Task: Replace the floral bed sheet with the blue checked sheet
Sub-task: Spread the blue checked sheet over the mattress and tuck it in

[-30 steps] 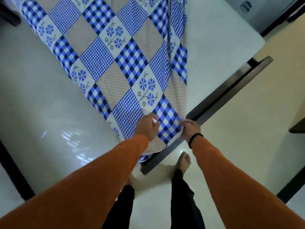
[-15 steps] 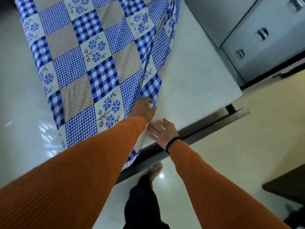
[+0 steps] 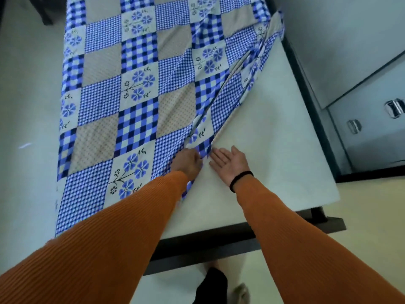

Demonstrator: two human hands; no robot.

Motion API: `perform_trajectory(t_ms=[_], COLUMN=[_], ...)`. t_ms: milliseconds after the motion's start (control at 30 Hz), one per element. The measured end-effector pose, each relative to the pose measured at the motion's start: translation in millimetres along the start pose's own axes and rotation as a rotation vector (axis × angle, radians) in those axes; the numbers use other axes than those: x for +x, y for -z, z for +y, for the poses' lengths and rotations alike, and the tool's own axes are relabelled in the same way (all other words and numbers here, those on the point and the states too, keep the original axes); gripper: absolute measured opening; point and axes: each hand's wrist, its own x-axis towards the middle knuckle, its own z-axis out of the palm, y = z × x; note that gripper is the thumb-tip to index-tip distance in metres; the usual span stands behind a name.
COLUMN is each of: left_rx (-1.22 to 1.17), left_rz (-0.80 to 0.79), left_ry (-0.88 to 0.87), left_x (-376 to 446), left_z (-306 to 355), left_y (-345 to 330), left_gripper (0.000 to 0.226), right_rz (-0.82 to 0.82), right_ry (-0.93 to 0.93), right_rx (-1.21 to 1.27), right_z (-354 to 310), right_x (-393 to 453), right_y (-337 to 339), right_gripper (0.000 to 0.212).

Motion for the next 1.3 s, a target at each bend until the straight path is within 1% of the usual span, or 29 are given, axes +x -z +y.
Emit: perform_trajectory(t_ms=[33,67,133,200,233,300,333,367,433,467,500,567,600,667,700,733,767,800,833,900,933,967,1000,1067,1133,1167,1200,1233,1300], left_rx=[-0.059,-0.135,-0.324,-0.454,-0.471,-0.436,-0.429,-0.441,-0.438,-0.403,-0.351,-0.158,-0.028,0.329,0.524,0.648,0.649,0.526,0.322,-0.201,-0.474,-0.740,-0.985,-1.431,-1.865,-2.033,-2.140,-2.166,-2.108], left_rz=[-0.036,-0.113,-0.395,-0.653,-0.737,-0.854,-0.893,-0.919,-0.933,-0.942,-0.958,-0.973,-0.959,-0.921,-0.896,-0.870,-0.877,-0.921,-0.980,-1.068,-1.070,-1.030,-0.951,-0.678,-0.377,-0.242,-0.139,-0.058,0.032], left_ry=[0.001,-0.006,-0.005,0.081,0.129,0.159,0.168,0.182,0.226,0.262,0.299,0.353,0.368,0.318,0.273,0.243,0.252,0.302,0.396,0.593,0.660,0.708,0.742,0.716,0.543,0.464,0.424,0.437,0.499], left_x=[1,3,1,-3,-6,-10,-11,-13,-13,-11,-9,-2,1,6,5,4,4,4,3,-2,-6,-7,-8,0,17,25,31,34,27], left_z=[-1,-3,-4,-6,-8,-10,-11,-10,-5,-2,4,18,28,52,68,84,100,116,134,164,179,195,214,249,274,284,289,294,299], left_y=[2,5,10,12,11,6,2,-1,-2,-1,-1,-3,-4,0,5,8,9,4,-2,-26,-41,-59,-75,-101,-118,-120,-121,-121,-124], left_gripper=[0.015,0.013,0.007,0.009,0.012,0.015,0.014,0.011,0.009,0.008,0.007,0.005,0.008,0.018,0.024,0.030,0.035,0.041,0.051,0.074,0.083,0.090,0.096,0.095,0.080,0.071,0.065,0.061,0.054], right_rz=[-0.011,-0.022,-0.081,-0.139,-0.147,-0.110,-0.096,-0.095,-0.129,-0.145,-0.156,-0.142,-0.110,-0.086,-0.088,-0.086,-0.068,-0.036,-0.016,-0.036,-0.049,-0.059,-0.087,-0.163,-0.200,-0.197,-0.204,-0.198,-0.195], right_ry=[-0.005,-0.008,-0.007,0.035,0.062,0.094,0.114,0.150,0.214,0.218,0.214,0.198,0.190,0.164,0.141,0.107,0.079,0.061,0.060,0.081,0.088,0.095,0.098,0.109,0.126,0.129,0.125,0.115,0.090], right_rx=[0.004,0.011,0.038,0.003,-0.024,-0.111,-0.139,-0.147,-0.150,-0.162,-0.161,-0.158,-0.173,-0.235,-0.260,-0.269,-0.263,-0.245,-0.210,-0.097,-0.056,-0.027,0.004,0.065,0.106,0.110,0.115,0.118,0.116], right_z=[-5,-12,-27,-48,-60,-93,-110,-127,-160,-174,-187,-210,-218,-225,-225,-224,-222,-221,-219,-218,-218,-218,-219,-222,-226,-227,-229,-231,-238], right_x=[5,9,22,36,46,53,49,52,60,61,64,70,70,63,57,51,45,38,33,20,13,9,2,-10,-17,-18,-20,-20,-21], right_y=[-5,-12,-25,-36,-41,-51,-57,-60,-59,-56,-48,-20,-4,30,47,65,82,97,113,136,145,154,161,170,177,181,184,189,198], right_gripper=[0.059,0.063,0.078,0.093,0.100,0.118,0.116,0.103,0.069,0.056,0.050,0.046,0.047,0.049,0.045,0.040,0.036,0.036,0.039,0.048,0.050,0.049,0.047,0.042,0.043,0.045,0.046,0.047,0.046])
